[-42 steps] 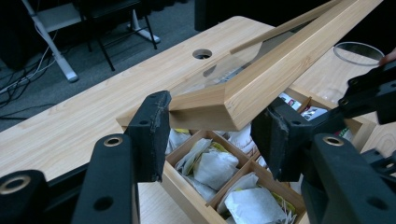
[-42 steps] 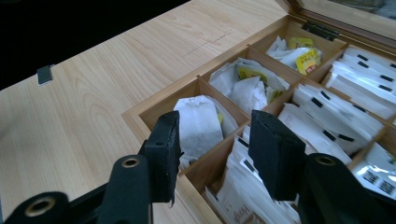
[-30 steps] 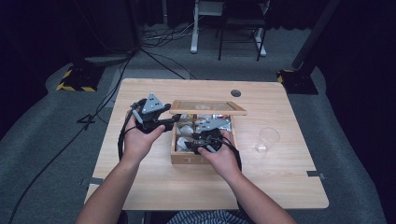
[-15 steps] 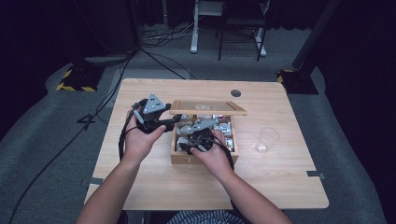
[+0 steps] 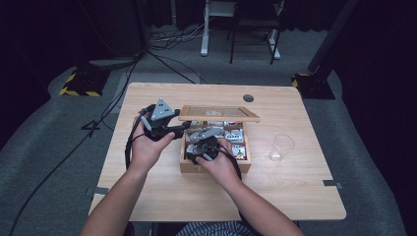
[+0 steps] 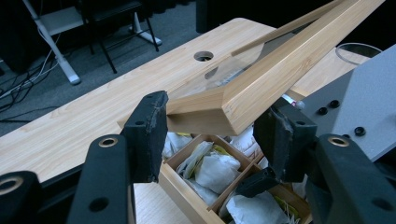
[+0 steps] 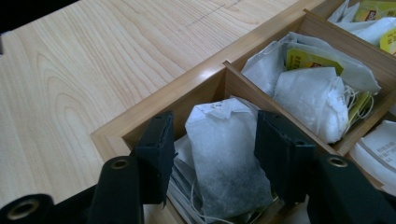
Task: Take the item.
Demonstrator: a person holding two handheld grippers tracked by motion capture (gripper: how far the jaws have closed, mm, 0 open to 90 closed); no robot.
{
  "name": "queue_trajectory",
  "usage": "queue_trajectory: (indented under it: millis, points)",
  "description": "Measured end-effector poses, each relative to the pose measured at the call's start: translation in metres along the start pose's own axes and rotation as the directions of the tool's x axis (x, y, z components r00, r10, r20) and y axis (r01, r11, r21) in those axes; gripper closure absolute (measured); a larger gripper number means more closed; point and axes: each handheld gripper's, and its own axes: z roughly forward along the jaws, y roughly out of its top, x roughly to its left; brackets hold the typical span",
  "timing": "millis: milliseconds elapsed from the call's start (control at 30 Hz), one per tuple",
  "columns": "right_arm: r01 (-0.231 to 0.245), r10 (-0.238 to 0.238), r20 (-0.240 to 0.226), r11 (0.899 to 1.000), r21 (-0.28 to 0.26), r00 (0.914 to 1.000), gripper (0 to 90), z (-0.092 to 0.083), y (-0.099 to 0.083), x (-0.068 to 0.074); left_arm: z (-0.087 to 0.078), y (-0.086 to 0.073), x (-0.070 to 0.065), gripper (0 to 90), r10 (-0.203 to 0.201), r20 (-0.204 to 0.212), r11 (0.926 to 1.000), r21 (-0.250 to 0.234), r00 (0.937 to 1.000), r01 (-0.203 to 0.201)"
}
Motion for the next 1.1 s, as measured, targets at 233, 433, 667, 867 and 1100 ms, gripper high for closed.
queue_trajectory:
  millis: [233, 433, 667, 867, 1100]
  points:
    - [0.016, -0.016, 0.026, 1.0, 0.009, 0.9995, 53.2, -0.001, 0.002, -0.001, 0.0, 0.0, 0.0, 45.5, 0.0, 0.002, 1.0, 0.0, 1.0, 0.0]
    - [0.02, -0.02, 0.026, 1.0, 0.0, 0.9995, 63.2, -0.006, 0.002, -0.003, 0.0, 0.0, 0.0, 45.5, 0.0, 0.001, 1.0, 0.001, 1.0, 0.0]
    - [0.024, -0.024, 0.026, 1.0, -0.008, 0.9994, 68.7, -0.011, 0.002, -0.006, 0.001, 0.0, 0.0, 44.6, 0.006, 0.0, 1.0, 0.005, 1.0, -0.006]
    - [0.011, -0.01, 0.038, 1.0, -0.017, 0.9992, 71.6, -0.015, 0.003, -0.009, 0.001, 0.0, 0.0, 44.7, 0.005, -0.001, 1.0, 0.003, 1.0, -0.005]
    - [0.038, -0.039, 0.049, 0.999, 0.024, 0.998, 78.1, -0.01, 0.001, -0.004, 0.001, 0.0, -0.001, 44.5, 0.004, -0.003, 1.0, 0.002, 1.0, -0.004]
